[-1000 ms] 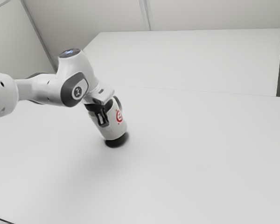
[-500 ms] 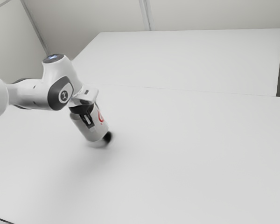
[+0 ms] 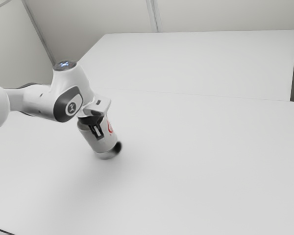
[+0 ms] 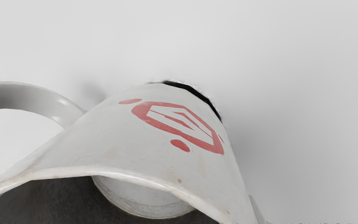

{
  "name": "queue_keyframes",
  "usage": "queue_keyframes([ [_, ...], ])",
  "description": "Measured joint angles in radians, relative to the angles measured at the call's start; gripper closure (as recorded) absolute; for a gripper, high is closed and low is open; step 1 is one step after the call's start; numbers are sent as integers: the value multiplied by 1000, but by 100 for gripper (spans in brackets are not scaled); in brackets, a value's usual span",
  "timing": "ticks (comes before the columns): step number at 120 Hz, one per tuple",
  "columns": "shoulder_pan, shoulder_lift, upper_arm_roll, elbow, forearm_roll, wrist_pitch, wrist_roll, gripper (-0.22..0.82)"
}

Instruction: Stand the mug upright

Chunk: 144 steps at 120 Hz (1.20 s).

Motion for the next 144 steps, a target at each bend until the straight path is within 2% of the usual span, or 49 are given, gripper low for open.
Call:
queue_keyframes([
  [73, 3, 30, 0, -29, 7, 47, -69, 78],
  [144, 4, 15, -6, -30, -1, 49, -83, 41],
])
